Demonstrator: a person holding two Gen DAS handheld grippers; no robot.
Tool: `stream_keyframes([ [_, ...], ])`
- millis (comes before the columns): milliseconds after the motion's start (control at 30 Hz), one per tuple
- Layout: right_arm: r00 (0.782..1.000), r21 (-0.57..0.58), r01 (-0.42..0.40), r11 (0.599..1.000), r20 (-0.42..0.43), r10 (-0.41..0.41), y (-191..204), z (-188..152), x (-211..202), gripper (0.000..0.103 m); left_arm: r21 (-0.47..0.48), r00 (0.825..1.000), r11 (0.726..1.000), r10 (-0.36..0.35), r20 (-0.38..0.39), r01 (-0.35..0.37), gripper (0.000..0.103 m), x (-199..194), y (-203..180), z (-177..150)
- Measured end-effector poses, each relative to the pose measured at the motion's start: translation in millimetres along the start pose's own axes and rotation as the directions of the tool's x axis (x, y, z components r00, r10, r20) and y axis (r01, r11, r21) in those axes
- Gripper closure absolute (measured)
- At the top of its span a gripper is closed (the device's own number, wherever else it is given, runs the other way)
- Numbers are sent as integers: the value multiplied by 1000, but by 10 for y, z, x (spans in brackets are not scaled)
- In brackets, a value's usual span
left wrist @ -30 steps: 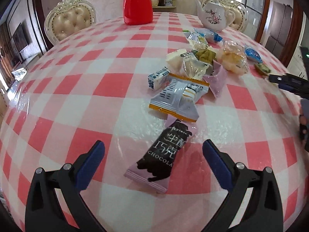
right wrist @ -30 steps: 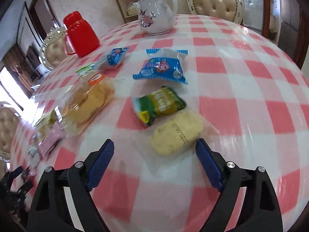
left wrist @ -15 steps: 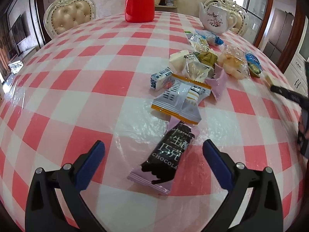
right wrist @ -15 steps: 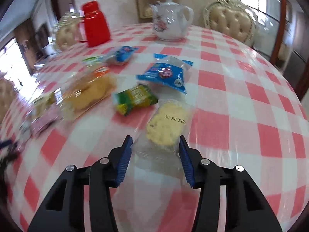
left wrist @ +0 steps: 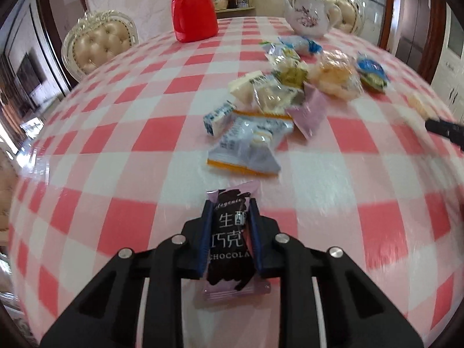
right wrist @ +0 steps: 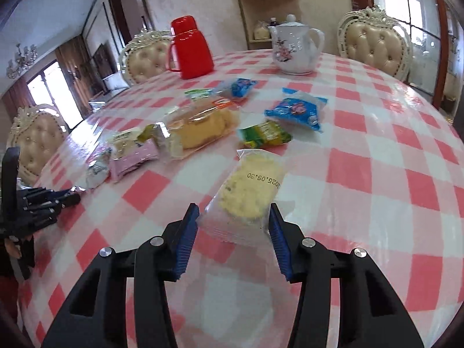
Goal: Organize snacks
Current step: 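Grasp the square cake pack with the right tool while the left tool grasps the black chocolate bar, then carry both snacks to the purple-rimmed bin and open both tools to release them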
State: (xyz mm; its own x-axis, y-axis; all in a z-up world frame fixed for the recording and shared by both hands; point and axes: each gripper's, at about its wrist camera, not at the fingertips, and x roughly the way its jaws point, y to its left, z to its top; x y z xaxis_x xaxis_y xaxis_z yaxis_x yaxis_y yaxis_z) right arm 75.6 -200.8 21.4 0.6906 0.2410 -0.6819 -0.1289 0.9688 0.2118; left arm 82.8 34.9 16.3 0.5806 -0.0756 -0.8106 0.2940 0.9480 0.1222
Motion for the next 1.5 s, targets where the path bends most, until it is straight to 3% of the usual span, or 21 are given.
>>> stream_keyframes([
  [267,990,-68,-141,988,-1,141,449,-218,-187,55,-151,1000,989,-10,-18,7,80,-536,247,-590],
  [400,987,-98,-158,982,-21,157,721,-356,-243,55,-189,999,981,-34,1,33,80,-779,384,-875],
  [900,966,-176,-258,950,-65,250,1969,-709,-393,55,-235,996,970,-48,80,65,80,-1696,812,-1737],
  [1200,948,-278,-317,907,-82,307,2609,-864,-655,55,-310,995,950,-1,95,30,80,-2058,1179,-2292],
  [1500,913,-394,-405,825,-123,389,3378,-1080,-898,55,-392,992,920,68,103,-22,79,-2413,1590,-2831],
])
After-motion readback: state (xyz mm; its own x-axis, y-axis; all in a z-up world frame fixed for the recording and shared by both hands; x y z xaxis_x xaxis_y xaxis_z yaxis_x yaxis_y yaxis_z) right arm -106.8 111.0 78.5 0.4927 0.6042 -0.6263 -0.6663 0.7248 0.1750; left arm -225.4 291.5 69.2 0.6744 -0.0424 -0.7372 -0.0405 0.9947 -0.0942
